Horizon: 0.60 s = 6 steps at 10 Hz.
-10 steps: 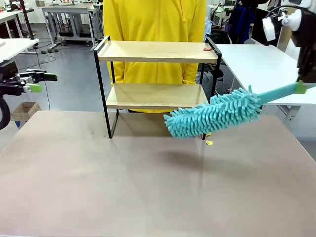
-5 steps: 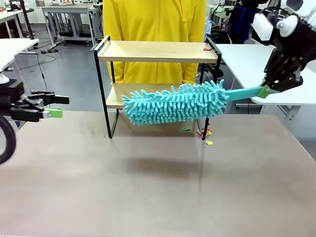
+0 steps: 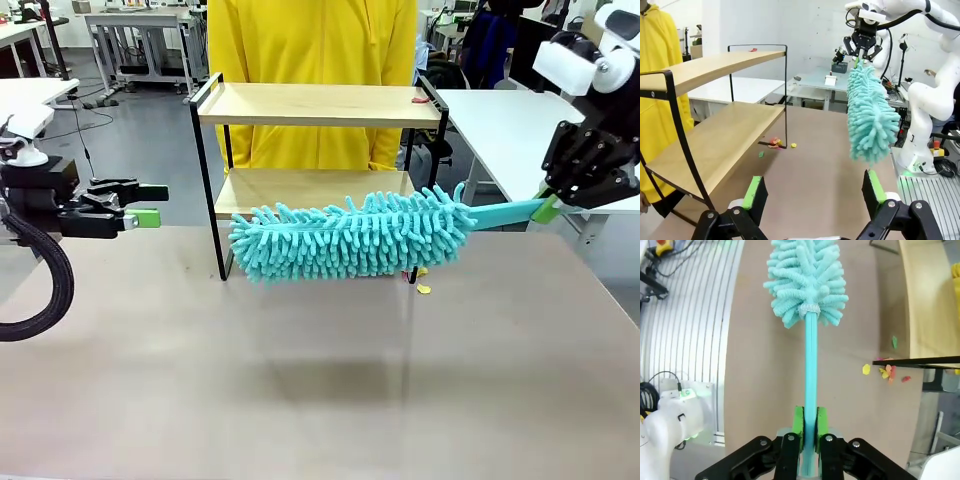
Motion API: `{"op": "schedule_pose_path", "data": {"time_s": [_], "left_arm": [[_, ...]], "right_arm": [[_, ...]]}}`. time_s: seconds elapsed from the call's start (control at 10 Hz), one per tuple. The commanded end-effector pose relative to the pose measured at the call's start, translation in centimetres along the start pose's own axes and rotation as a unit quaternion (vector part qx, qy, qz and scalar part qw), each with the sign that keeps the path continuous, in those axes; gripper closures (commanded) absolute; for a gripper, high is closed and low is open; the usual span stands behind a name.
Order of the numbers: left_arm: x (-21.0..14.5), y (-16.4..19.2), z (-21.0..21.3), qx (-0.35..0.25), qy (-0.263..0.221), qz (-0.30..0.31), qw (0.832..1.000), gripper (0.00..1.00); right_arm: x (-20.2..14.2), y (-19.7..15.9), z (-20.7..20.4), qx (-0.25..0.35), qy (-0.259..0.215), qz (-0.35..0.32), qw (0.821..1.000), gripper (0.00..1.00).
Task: Clean the shelf.
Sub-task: Hand the Duster back to the human.
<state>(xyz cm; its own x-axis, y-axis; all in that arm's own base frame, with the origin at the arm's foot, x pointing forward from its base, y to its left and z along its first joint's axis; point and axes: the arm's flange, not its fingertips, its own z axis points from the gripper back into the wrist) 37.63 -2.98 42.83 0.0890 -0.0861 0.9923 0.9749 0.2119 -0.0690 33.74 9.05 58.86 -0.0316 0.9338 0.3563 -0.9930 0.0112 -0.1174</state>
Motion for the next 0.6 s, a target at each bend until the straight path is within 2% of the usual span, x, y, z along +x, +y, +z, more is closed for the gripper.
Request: {"op": "schedule_pose_path", "data": {"time_s": [0.0, 0.1, 0.2, 0.5], "left_arm": [[-0.2, 0.1, 0.2, 0.005, 0.007, -0.001, 1.000, 0.00], [0.0, 0.0, 0.0, 0.000, 0.000, 0.000, 1.000, 0.00], [-0.7, -0.3, -2.8, 0.042, 0.000, 0.006, 0.999, 0.00], [-1.9, -2.4, -6.3, 0.055, -0.008, -0.014, 0.998, 0.00]], "right_arm": [[0.0, 0.1, 0.0, 0.006, -0.003, 0.004, 1.000, 0.87], [-2.9, -1.8, 0.0, 0.037, -0.046, 0.003, 0.998, 0.87], [-5.1, -2.3, -0.5, 0.047, -0.089, 0.012, 0.995, 0.87], [-8.4, -2.6, -2.2, 0.056, -0.122, 0.005, 0.991, 0.87]]}}
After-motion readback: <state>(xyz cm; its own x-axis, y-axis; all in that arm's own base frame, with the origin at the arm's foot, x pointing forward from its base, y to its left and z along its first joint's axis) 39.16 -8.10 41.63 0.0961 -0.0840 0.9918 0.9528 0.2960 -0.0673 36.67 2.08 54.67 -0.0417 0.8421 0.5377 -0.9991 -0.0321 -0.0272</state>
